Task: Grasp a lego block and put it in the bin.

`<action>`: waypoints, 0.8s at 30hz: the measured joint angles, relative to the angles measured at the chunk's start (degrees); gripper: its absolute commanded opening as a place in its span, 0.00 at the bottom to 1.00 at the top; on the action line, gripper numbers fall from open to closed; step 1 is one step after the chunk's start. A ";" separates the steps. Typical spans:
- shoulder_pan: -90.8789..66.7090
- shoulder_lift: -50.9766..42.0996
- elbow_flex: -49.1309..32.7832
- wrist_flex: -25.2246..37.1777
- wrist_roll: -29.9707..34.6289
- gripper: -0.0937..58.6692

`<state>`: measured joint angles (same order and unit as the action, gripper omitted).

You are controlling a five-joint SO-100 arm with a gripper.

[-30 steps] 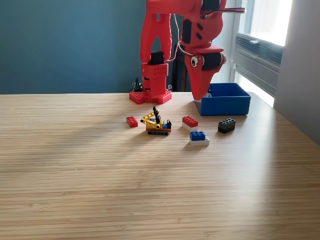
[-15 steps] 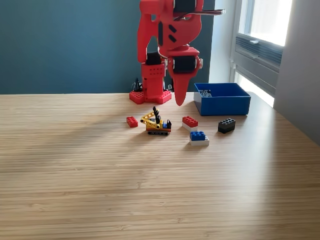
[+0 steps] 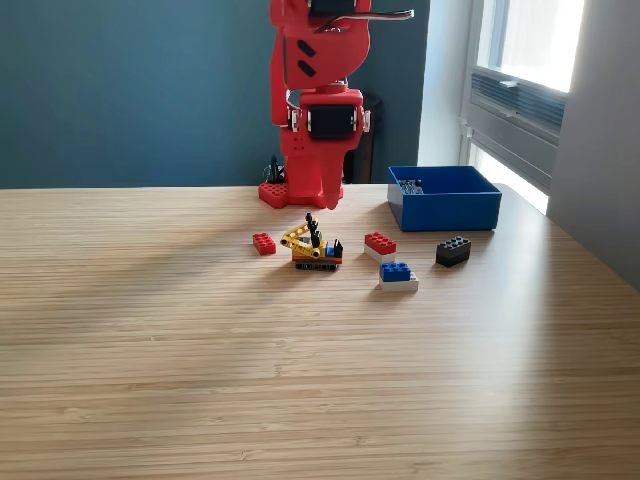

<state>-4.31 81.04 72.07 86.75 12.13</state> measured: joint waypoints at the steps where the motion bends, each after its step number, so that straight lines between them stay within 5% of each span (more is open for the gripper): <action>1: 0.88 0.53 0.09 -0.09 -0.44 0.00; 12: 8.96 19.42 19.95 -10.46 -11.78 0.02; 18: 9.40 28.92 29.53 -13.10 -18.81 0.36; 24: 9.23 31.11 34.28 -13.10 -20.48 0.46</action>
<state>4.92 112.15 106.35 73.65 -8.35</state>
